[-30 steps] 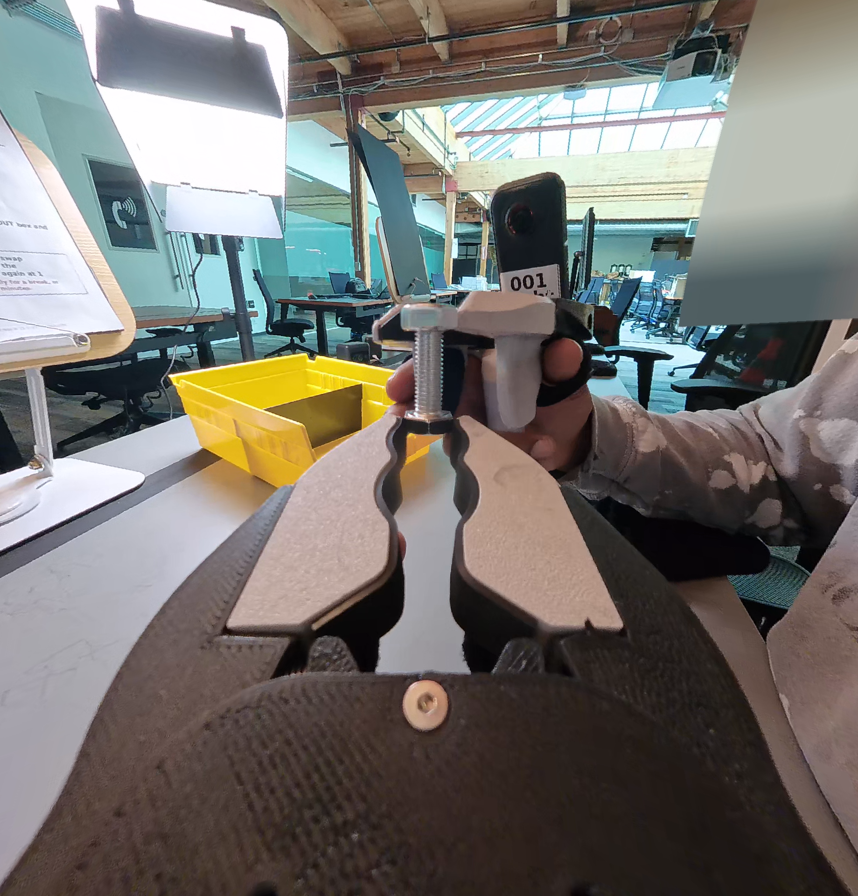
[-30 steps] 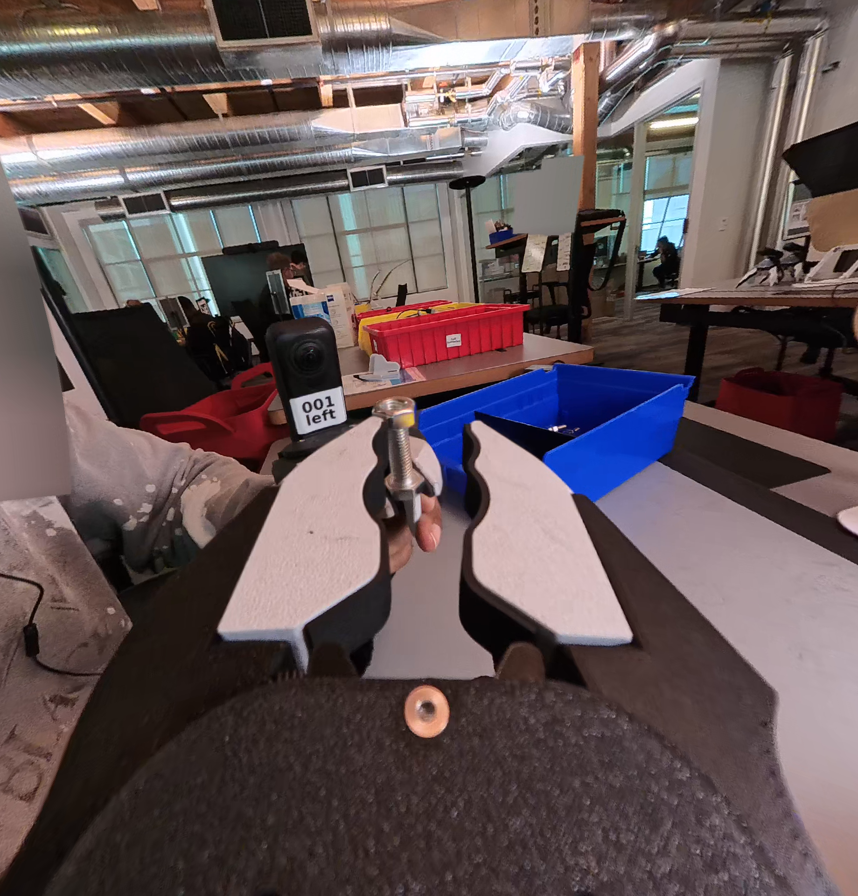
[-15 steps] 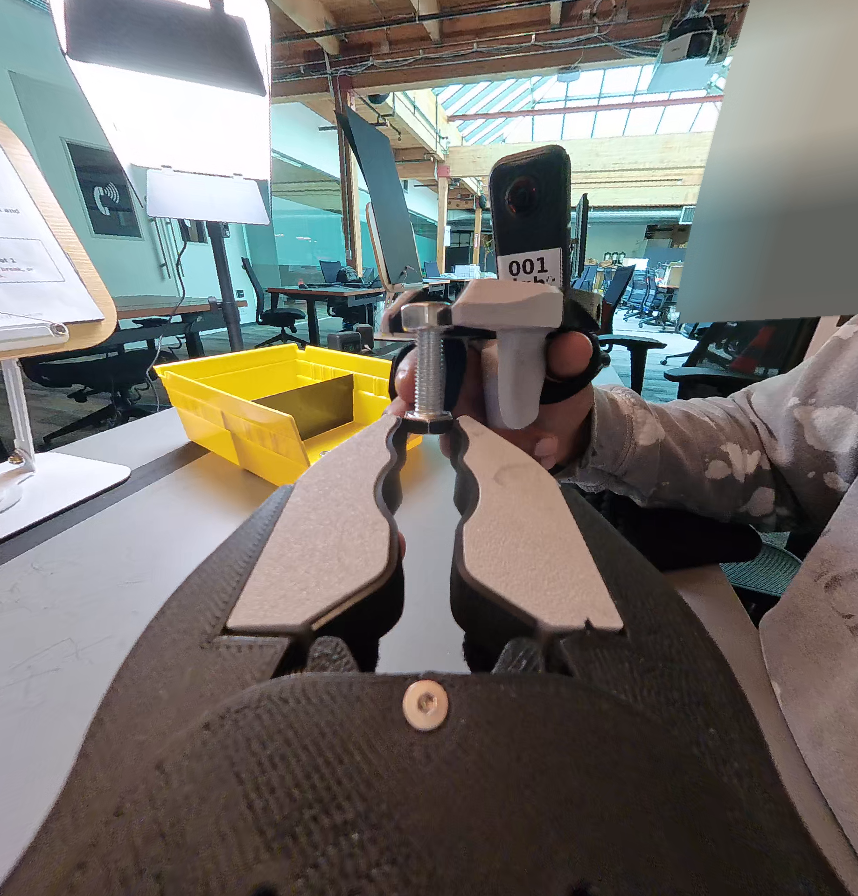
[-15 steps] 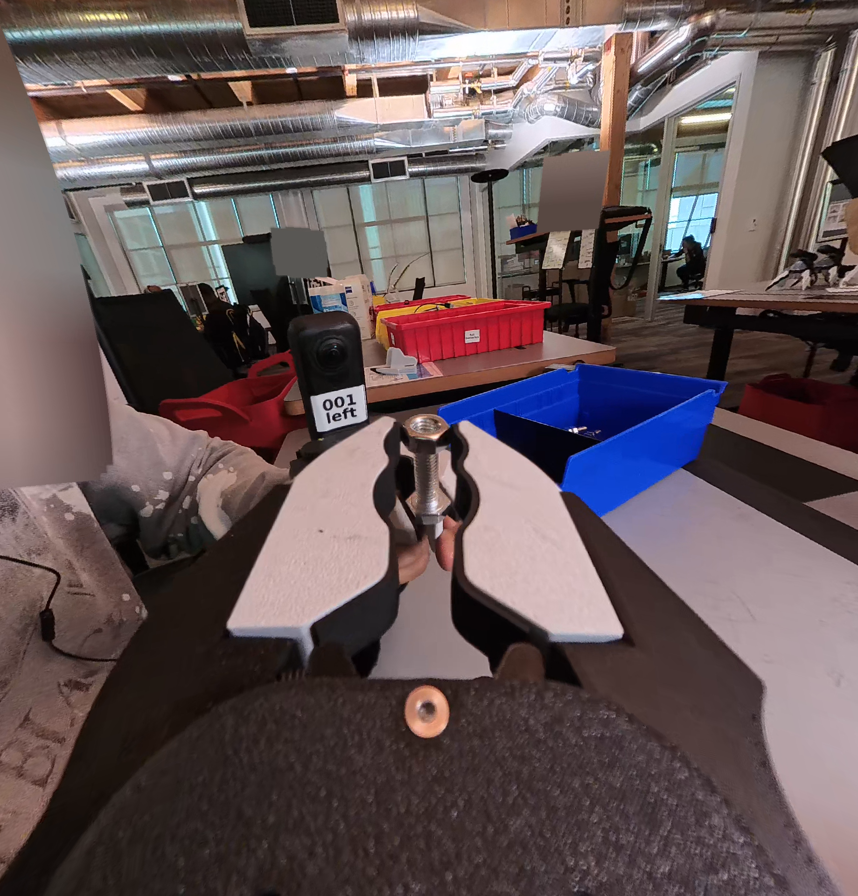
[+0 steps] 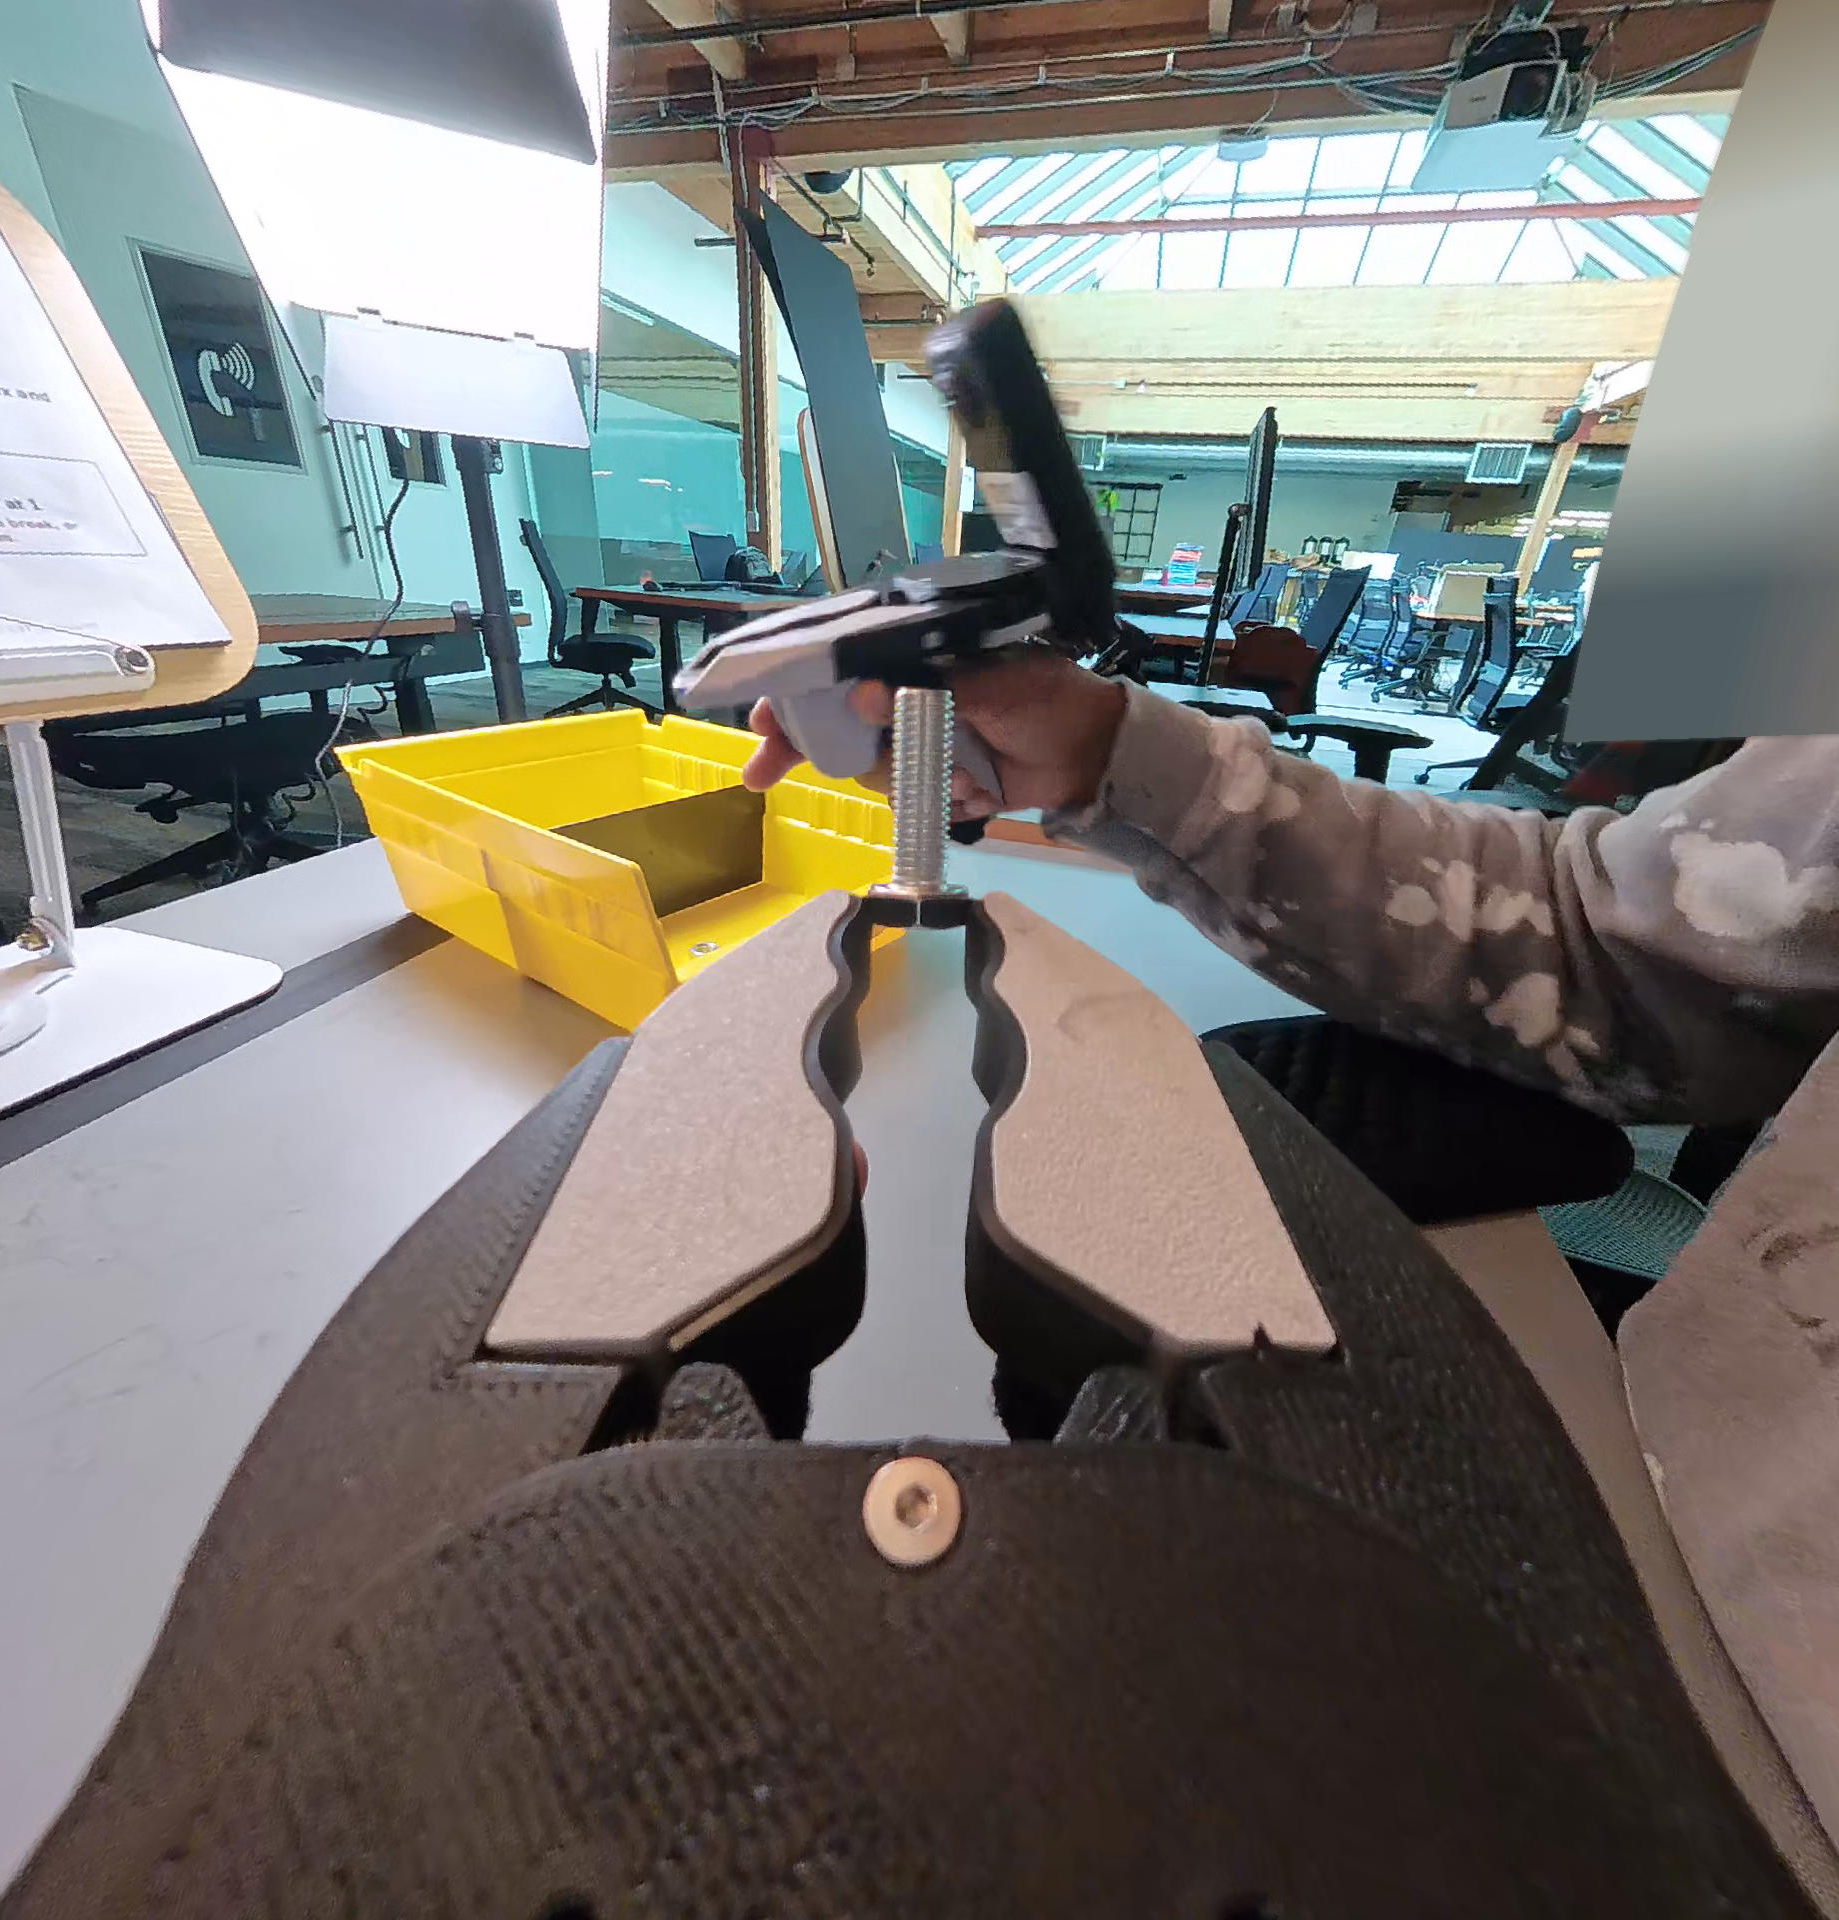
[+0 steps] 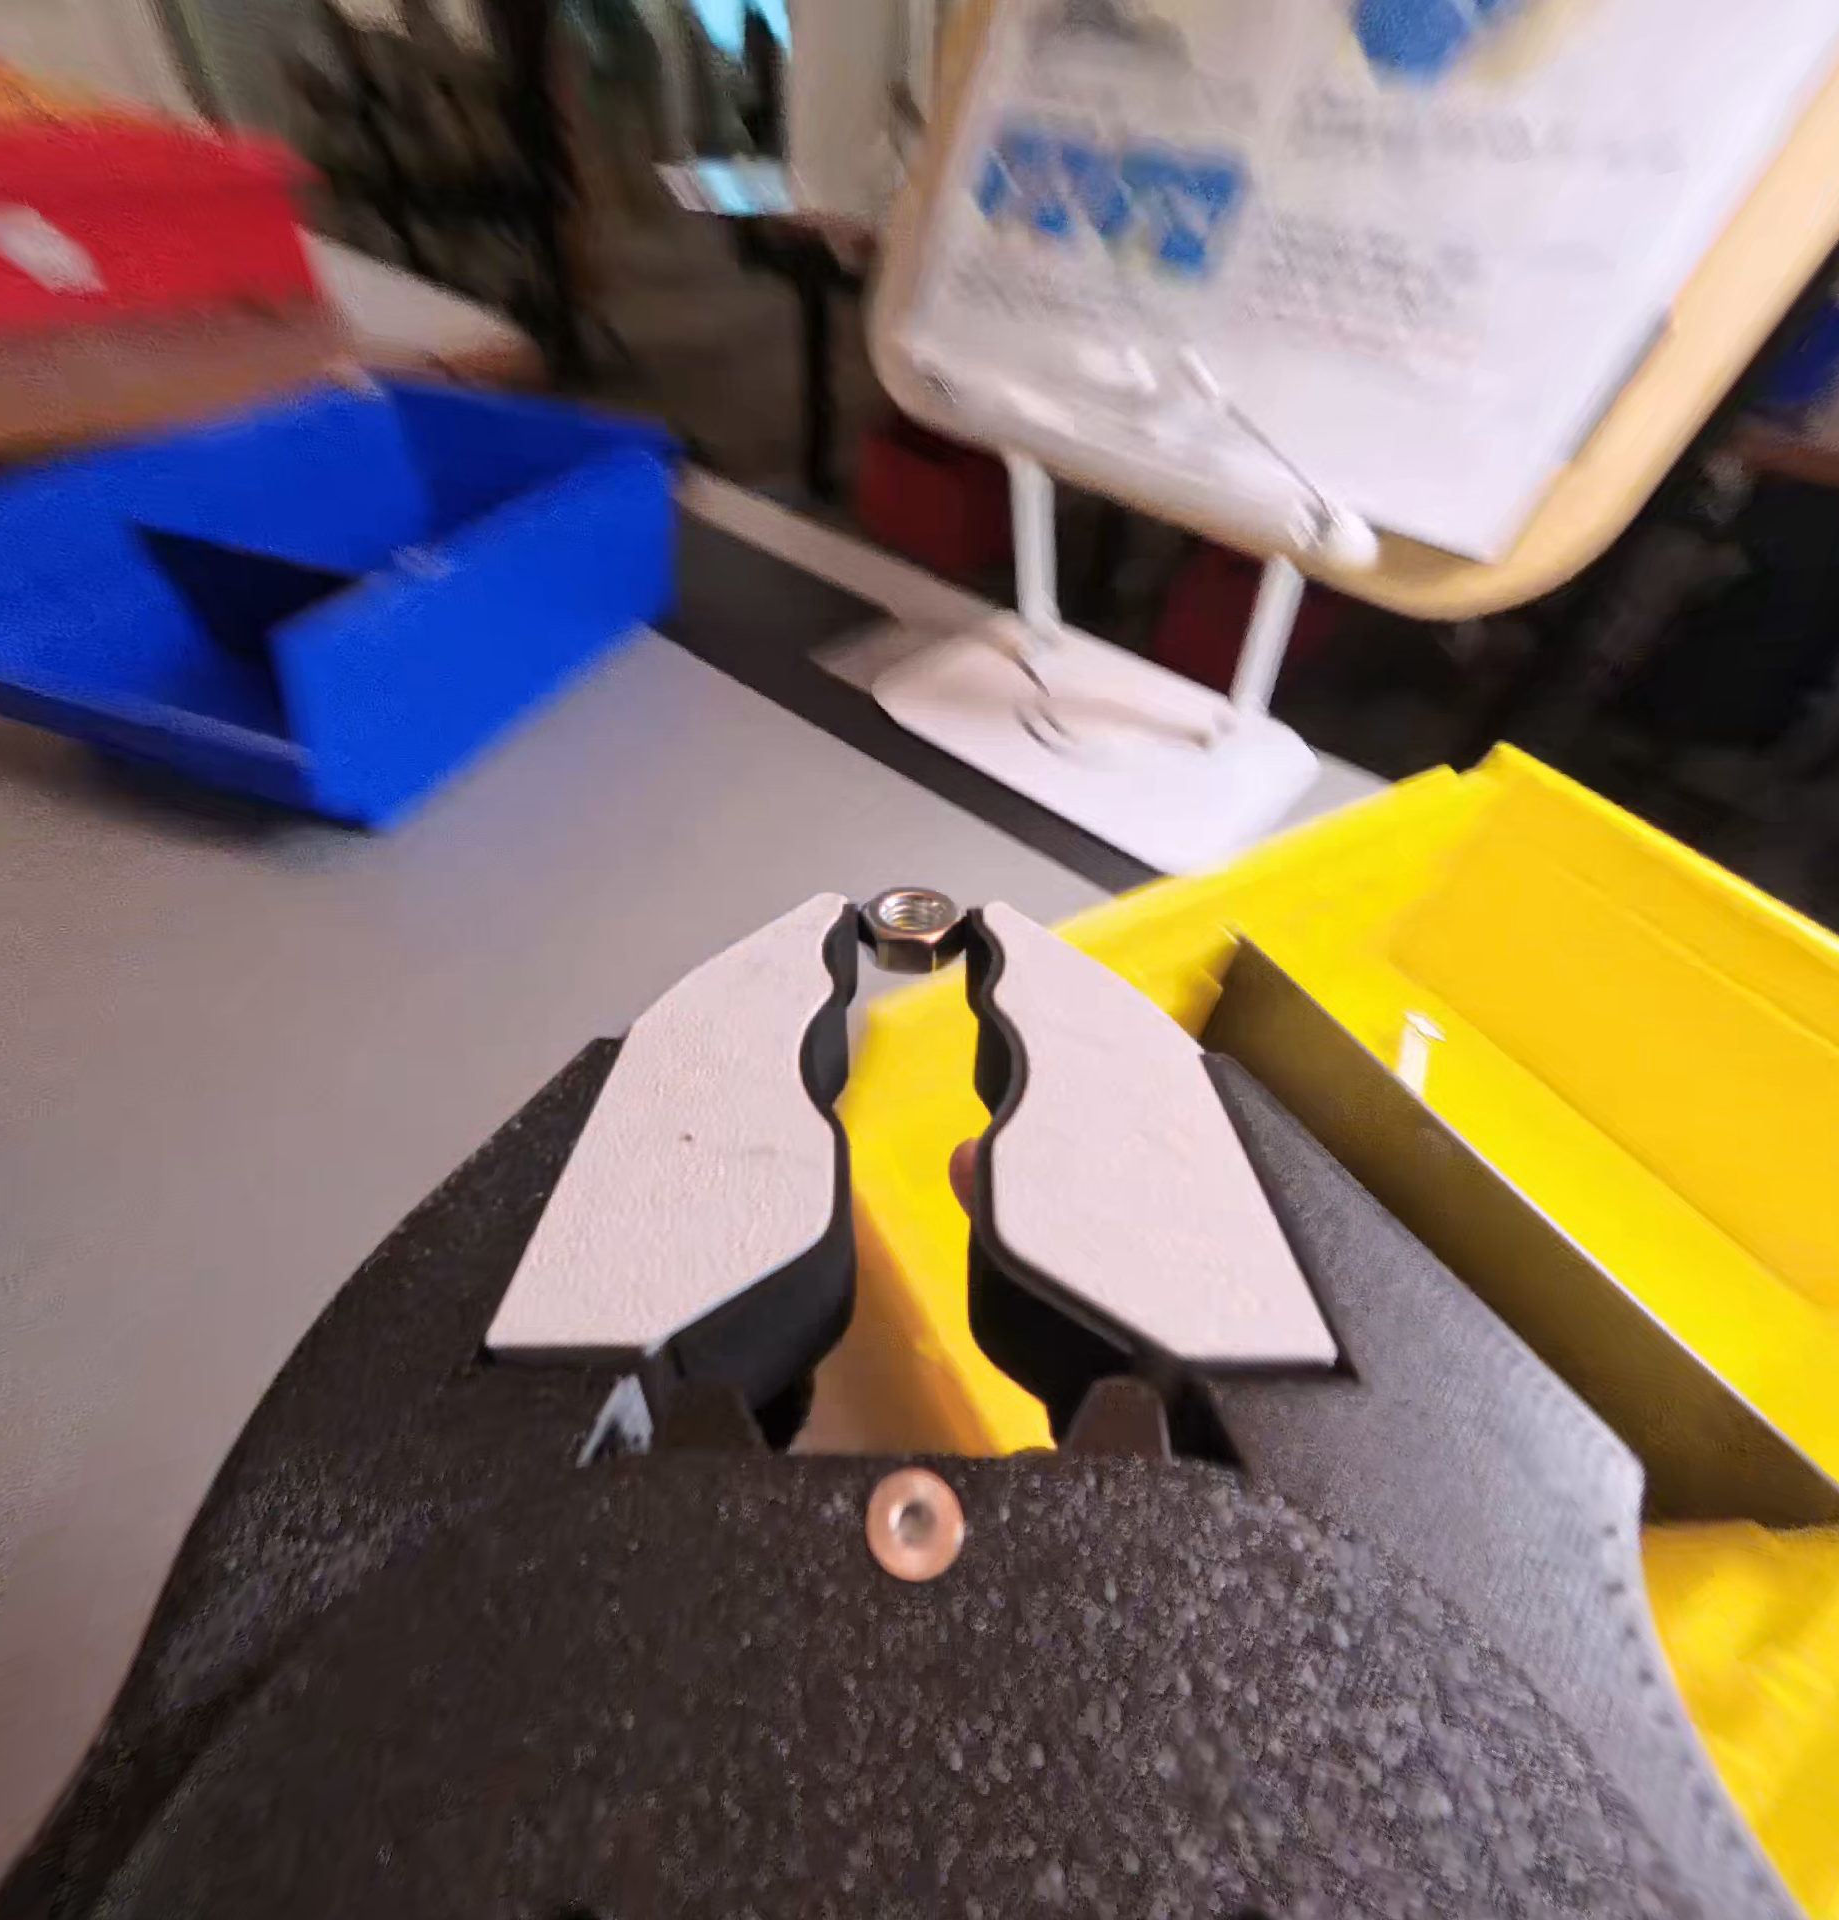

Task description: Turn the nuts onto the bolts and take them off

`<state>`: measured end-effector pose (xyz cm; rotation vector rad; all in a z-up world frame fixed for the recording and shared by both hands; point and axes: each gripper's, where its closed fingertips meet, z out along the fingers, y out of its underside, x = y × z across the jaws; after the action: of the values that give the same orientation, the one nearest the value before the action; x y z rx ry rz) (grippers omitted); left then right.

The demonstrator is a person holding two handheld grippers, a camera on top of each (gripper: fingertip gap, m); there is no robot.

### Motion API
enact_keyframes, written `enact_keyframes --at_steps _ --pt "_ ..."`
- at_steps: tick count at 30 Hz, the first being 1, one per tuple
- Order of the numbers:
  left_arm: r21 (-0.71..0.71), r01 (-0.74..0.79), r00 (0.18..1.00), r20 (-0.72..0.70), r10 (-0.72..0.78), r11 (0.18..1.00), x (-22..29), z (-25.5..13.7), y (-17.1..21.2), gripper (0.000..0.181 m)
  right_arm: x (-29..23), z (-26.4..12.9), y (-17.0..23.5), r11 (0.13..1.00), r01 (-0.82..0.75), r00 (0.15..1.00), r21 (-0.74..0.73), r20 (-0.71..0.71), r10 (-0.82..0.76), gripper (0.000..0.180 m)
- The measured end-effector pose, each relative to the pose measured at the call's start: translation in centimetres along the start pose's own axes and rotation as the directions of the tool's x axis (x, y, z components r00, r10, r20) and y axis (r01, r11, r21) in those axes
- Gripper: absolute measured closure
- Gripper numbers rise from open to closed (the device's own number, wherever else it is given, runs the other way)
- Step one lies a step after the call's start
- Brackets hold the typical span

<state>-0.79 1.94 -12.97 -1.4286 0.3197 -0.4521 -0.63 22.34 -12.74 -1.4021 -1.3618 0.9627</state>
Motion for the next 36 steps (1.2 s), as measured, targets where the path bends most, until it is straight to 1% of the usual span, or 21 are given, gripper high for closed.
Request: enact_keyframes --at_steps 2,4,6,8,10,12,15,17,19,21,23,24,26,28,30,32,34,36 --pt "-0.009 0.001 1.0 0.007 -0.001 1.0 -0.2 0.0 0.2 0.162 4.9 1.2 3.6 0.979 -0.01 0.991 -0.204 -0.136 -0.018 0.16" --pt "-0.019 0.0 1.0 0.01 0.001 1.0 -0.3 0.0 0.4 0.163 7.8 2.7 7.1 0.934 -0.064 0.983 -0.352 -0.184 -0.002 0.16" --pt "-0.028 -0.007 1.0 0.01 0.008 1.0 -0.3 0.0 0.5 0.163 9.0 4.3 10.1 0.89 -0.09 0.985 -0.446 -0.17 0.015 0.16" --pt "-0.04 -0.011 1.0 0.009 0.011 0.999 -0.3 0.0 0.8 0.163 9.5 5.4 12.5 0.836 -0.064 0.991 -0.545 -0.136 -0.013 0.16" --pt "-0.053 -0.015 1.0 0.008 0.016 0.998 -0.3 0.1 1.2 0.163 9.6 6.2 13.4 0.809 -0.034 0.995 -0.587 -0.098 -0.029 0.16" --pt "-0.065 -0.017 1.0 0.002 0.017 0.998 -0.2 0.2 1.5 0.163 9.5 6.6 14.3 0.771 -0.034 0.998 -0.635 -0.067 -0.011 0.16" --pt "-0.081 -0.013 1.0 -0.005 0.012 0.997 -0.2 0.2 1.9 0.163 9.4 6.3 15.4 0.702 -0.013 0.999 -0.712 -0.037 -0.018 0.16" --pt "-0.088 -0.011 1.0 -0.008 0.01 0.996 -0.2 0.2 2.1 0.163 9.0 5.4 16.0 0.649 0.001 1.0 -0.761 -0.009 -0.011 0.155" --pt "-0.092 -0.01 1.0 -0.008 0.01 0.996 -0.2 0.2 2.1 0.163 9.1 4.6 15.7 0.631 0.018 0.999 -0.775 -0.012 -0.043 0.147" --pt "-0.1 -0.007 1.0 -0.005 0.006 0.995 -0.3 0.3 2.3 0.163 9.1 4.1 14.0 0.675 0.02 0.998 -0.737 -0.024 -0.055 0.147" --pt "-0.11 0.004 1.0 0.0 -0.004 0.994 -0.5 0.3 2.5 0.163 8.8 3.6 11.2 0.754 0.025 0.998 -0.657 -0.033 -0.061 0.149" --pt "-0.118 0.011 1.0 0.004 -0.011 0.993 -0.6 0.3 2.6 0.163 8.1 3.4 9.5 0.799 0.04 0.998 -0.6 -0.011 -0.057 0.15" --pt "-0.149 0.028 1.0 0.01 -0.027 0.988 -0.8 0.3 3.1 0.163 5.3 2.7 5.7 0.886 0.093 0.994 -0.454 0.098 -0.054 0.154" --pt "-0.203 0.059 0.998 0.009 -0.058 0.977 -0.9 0.5 4.1 0.163 0.6 1.4 2.5 0.93 0.201 0.952 -0.308 0.283 -0.112 0.154" --pt "-0.274 0.096 0.995 0.004 -0.099 0.957 -0.8 0.7 5.4 0.163 -4.6 -0.2 0.8 0.927 0.324 0.869 -0.186 0.447 -0.214 0.156" --pt "-0.342 0.122 0.991 -0.004 -0.131 0.932 -0.5 0.8 6.7 0.163 -9.7 -1.6 1.0 0.894 0.431 0.762 -0.127 0.581 -0.285 0.156" --pt "-0.404 0.131 0.989 -0.014 -0.15 0.905 -0.1 0.9 7.9 0.163 -13.6 -2.3 2.2 0.84 0.536 0.662 -0.087 0.661 -0.353 0.155" --pt "-0.449 0.117 0.989 -0.028 -0.145 0.886 0.4 1.0 8.8 0.162 -16.5 -2.6 3.7 0.791 0.608 0.583 -0.072 0.716 -0.383 0.153"
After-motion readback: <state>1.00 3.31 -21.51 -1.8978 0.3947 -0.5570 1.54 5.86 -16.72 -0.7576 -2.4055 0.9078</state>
